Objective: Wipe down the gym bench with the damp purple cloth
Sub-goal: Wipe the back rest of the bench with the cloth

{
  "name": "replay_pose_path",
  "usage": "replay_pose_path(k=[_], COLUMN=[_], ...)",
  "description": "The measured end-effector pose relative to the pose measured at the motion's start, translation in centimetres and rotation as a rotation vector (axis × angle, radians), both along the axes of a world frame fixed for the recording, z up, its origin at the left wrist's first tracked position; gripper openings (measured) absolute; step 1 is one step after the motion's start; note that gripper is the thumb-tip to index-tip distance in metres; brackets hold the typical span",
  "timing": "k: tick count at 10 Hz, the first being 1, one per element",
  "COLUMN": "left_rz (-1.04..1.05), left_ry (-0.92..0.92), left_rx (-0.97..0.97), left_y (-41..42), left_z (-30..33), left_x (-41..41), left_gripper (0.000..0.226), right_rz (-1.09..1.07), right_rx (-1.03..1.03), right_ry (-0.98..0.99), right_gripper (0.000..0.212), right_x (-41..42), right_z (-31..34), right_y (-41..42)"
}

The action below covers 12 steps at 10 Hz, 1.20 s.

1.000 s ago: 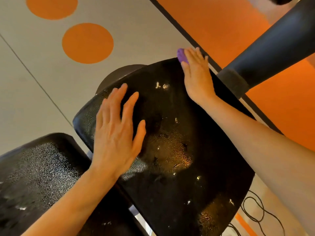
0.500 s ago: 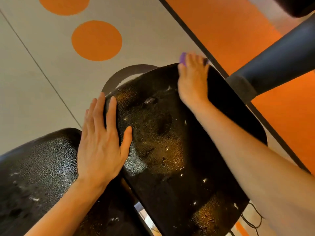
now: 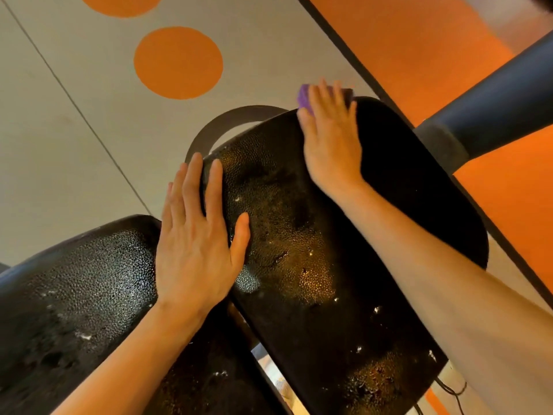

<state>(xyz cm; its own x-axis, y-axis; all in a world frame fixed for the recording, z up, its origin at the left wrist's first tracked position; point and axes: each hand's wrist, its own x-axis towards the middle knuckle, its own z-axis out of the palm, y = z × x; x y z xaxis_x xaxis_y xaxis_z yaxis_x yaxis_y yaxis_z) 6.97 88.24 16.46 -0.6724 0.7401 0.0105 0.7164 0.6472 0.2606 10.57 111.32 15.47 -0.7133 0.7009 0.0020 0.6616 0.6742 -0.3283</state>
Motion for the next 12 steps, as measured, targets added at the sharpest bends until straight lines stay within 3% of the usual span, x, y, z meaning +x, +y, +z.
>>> replay_pose_path(k=[1,2,3,5,7,9,11,12], left_rz=[-0.005,-0.008,-0.009,-0.003,0.001,-0.002,-0.08,-0.101], left_ry=[0.002,0.008,0.016,0.016,0.005,-0.001,-0.077,-0.05], left_rx=[0.005,0.011,0.023,0.028,0.035,0.038,-0.003,-0.061], left_y=[0.0,0.0,0.0,0.0,-0.1,-0.1,-2.3,-5.5], left_z=[-0.1,-0.1,-0.2,-0.3,-0.2,-0.3,1.3,1.9], left_x=[0.0,0.0,-0.1,0.0,0.0,-0.1,-0.6,-1.3], left_gripper=[0.069,0.069,0.069,0.068,0.068,0.068,0.074,0.075], right_rz=[0.158,0.229,0.181,0.007,0.22,0.024,0.233,0.22], right_rx=[-0.006,-0.01,-0.003,0.042,0.008,0.037,-0.025,-0.038], right_ry=[0.041,-0.046,-0.131,-0.092,-0.145,-0.094,-0.086,-0.091], right_gripper=[0.054,0.055,0.06,0.055,0.056,0.06,0.055,0.054], right_x=[3.3,11.3,12.8,1.9,13.6,2.5,12.3,10.8], right_z=[0.6,1.1,1.3,0.6,1.4,1.0,1.4,1.3], right_y=[-3.2,-7.2,-8.4,-2.0,-9.5,-3.7,-9.1,-7.1])
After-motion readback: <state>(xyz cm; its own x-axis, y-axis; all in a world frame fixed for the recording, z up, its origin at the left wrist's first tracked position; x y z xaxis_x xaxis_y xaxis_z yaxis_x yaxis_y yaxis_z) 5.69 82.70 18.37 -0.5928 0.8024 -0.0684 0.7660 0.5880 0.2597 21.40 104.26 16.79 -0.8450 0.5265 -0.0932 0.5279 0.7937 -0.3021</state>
